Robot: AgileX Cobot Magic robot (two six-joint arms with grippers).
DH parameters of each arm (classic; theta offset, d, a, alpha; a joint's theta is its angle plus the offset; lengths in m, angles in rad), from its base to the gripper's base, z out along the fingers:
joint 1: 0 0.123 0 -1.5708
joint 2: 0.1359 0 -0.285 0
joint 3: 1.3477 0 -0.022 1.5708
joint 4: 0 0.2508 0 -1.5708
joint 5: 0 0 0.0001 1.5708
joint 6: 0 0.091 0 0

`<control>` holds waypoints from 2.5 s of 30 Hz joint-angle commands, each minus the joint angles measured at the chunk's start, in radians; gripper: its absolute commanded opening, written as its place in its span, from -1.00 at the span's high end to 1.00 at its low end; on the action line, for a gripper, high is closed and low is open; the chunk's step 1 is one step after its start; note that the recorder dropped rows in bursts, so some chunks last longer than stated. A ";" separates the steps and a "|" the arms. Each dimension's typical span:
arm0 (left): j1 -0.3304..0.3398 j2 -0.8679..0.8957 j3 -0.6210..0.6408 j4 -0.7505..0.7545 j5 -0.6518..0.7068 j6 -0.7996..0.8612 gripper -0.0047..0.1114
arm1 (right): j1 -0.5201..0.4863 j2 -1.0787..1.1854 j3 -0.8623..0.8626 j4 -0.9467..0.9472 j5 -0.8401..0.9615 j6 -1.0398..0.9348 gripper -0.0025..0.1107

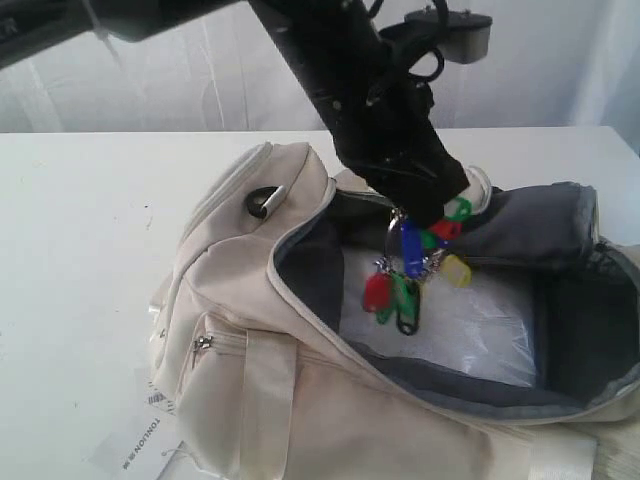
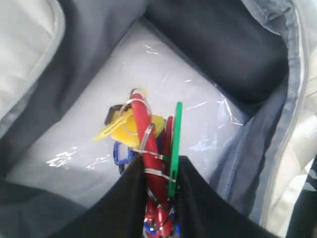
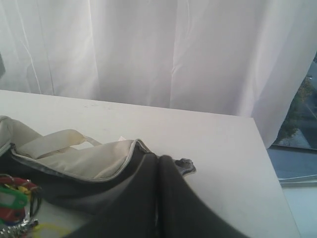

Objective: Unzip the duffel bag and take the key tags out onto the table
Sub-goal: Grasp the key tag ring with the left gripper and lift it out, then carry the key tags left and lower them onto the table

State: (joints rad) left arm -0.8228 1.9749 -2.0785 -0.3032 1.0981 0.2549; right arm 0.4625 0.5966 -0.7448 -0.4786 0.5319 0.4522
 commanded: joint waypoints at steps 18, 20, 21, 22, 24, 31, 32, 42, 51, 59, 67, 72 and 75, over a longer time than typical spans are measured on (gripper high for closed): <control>0.003 -0.303 -0.006 0.477 0.123 -0.099 0.92 | -0.004 -0.007 0.002 -0.008 0.001 0.005 0.96; 0.003 -0.324 -0.006 0.515 0.123 -0.099 0.92 | -0.004 -0.007 0.002 -0.008 0.001 0.005 0.96; 0.003 -0.335 -0.006 0.530 0.123 -0.104 0.92 | -0.004 -0.007 0.002 -0.008 0.001 0.005 0.96; 0.003 -0.345 -0.006 0.545 0.123 -0.107 0.92 | -0.004 -0.007 0.002 -0.008 0.001 0.005 0.96; 0.003 -0.362 -0.006 0.583 0.123 -0.124 0.92 | -0.004 -0.007 0.002 -0.008 0.001 0.005 0.96; 0.072 -0.392 0.001 0.593 0.123 -0.173 0.92 | -0.004 -0.007 0.002 -0.008 0.001 0.005 0.96; 0.090 -0.399 0.015 0.584 0.123 -0.173 0.92 | -0.004 -0.007 0.002 -0.008 0.001 0.005 0.96; 0.237 -0.550 0.346 0.565 0.123 -0.173 0.92 | -0.004 -0.007 0.002 -0.008 -0.005 0.017 0.96; 0.355 -0.572 0.776 0.554 -0.132 -0.237 0.92 | -0.004 -0.007 0.002 -0.008 -0.005 0.019 0.96; 0.406 -0.566 1.053 0.528 -0.540 -0.289 0.92 | -0.004 -0.007 0.002 -0.001 -0.010 0.021 0.96; 0.406 -0.534 1.147 0.528 -0.759 -0.318 0.92 | -0.004 -0.007 0.002 0.015 -0.018 0.021 0.96; 0.406 -0.478 1.147 0.528 -0.765 -0.338 0.91 | -0.004 -0.007 0.002 0.019 -0.018 0.021 0.96; 0.406 -0.461 1.147 0.528 -0.763 -0.364 0.67 | -0.004 -0.007 0.002 0.021 -0.018 0.021 0.96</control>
State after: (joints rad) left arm -0.4201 1.5035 -0.9373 0.2282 0.3308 -0.0798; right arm 0.4625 0.5966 -0.7448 -0.4605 0.5217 0.4686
